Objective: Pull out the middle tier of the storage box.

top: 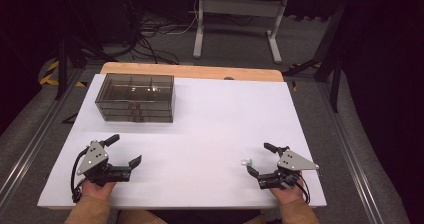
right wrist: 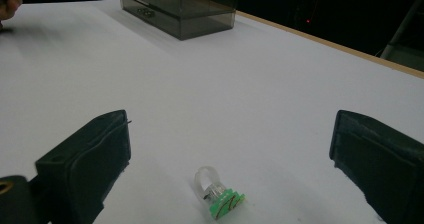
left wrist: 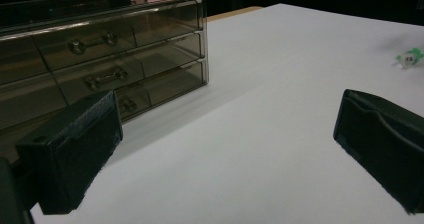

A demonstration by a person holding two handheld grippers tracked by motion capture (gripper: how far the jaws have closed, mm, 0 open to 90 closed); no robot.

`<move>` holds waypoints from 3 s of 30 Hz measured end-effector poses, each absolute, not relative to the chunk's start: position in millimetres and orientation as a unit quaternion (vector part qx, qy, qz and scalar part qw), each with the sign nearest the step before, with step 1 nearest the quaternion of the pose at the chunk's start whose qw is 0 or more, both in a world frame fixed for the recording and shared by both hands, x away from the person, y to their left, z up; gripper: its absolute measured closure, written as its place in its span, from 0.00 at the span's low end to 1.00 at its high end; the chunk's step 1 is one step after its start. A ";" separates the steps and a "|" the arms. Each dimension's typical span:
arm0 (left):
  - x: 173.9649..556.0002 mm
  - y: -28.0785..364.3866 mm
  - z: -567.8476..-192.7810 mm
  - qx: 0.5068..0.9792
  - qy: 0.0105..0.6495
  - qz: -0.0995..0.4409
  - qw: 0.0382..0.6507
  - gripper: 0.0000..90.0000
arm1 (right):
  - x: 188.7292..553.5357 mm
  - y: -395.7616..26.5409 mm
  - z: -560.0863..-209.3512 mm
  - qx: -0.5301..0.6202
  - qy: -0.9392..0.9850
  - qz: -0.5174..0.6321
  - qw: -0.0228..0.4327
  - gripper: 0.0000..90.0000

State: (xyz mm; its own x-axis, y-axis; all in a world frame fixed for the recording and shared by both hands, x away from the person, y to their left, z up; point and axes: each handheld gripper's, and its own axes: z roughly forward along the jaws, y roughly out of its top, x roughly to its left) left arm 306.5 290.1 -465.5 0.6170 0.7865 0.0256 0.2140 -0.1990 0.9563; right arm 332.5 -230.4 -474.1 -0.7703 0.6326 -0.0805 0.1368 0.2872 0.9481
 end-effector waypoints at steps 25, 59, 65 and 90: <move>307.2 289.5 -456.3 0.732 0.336 0.251 0.537 0.00 | 332.1 -230.7 -473.8 0.247 0.768 0.548 0.223 0.04; 341.9 282.0 -425.6 0.787 0.298 0.216 0.495 0.04 | 332.0 -228.5 -474.8 0.245 0.772 0.543 0.220 0.04; 349.3 278.9 -421.1 0.795 0.293 0.224 0.482 0.05 | 331.8 -228.5 -475.0 0.244 0.772 0.544 0.220 0.04; 354.2 274.6 -418.0 0.809 0.237 0.341 0.417 0.12 | 331.5 -228.2 -475.3 0.241 0.772 0.547 0.215 0.04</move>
